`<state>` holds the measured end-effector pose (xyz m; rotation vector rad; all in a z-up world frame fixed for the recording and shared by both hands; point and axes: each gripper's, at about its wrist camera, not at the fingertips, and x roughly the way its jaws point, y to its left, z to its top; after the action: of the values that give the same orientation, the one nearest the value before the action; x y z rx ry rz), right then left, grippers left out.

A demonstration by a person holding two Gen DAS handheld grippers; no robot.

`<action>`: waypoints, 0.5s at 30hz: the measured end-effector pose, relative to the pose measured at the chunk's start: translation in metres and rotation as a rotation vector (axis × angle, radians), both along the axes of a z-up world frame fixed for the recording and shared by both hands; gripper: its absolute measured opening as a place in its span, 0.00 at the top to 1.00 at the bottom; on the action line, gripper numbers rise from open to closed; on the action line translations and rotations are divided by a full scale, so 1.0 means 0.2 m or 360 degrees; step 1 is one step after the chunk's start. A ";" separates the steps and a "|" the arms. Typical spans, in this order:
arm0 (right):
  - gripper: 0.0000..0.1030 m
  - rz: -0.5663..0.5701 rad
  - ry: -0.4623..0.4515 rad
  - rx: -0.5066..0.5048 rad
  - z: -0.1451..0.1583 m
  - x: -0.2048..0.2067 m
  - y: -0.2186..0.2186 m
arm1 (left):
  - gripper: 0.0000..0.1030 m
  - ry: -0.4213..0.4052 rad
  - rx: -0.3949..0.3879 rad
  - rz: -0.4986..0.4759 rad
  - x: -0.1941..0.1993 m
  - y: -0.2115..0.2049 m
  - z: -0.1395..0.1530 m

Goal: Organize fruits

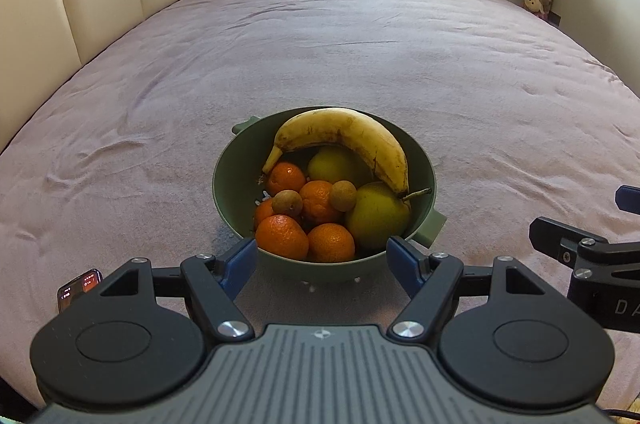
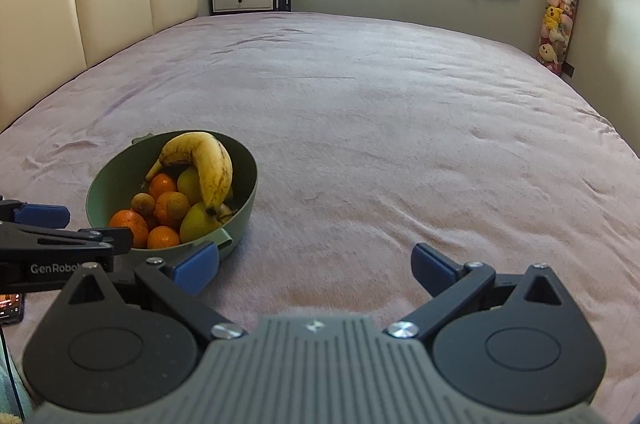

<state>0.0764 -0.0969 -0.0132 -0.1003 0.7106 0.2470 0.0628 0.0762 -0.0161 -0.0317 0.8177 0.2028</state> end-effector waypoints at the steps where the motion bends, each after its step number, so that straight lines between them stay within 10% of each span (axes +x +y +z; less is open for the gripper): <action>1: 0.04 -0.0001 0.0000 0.0000 0.00 0.00 0.00 | 0.16 0.0000 0.0000 0.0000 0.00 0.00 0.00; 15: 0.04 -0.0029 0.0031 0.0027 -0.01 0.02 -0.02 | 0.16 -0.0003 0.0007 -0.0010 0.00 -0.01 0.01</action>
<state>0.0796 -0.0999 -0.0143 -0.0751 0.7286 0.2368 0.0626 0.0735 -0.0139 -0.0255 0.8156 0.1987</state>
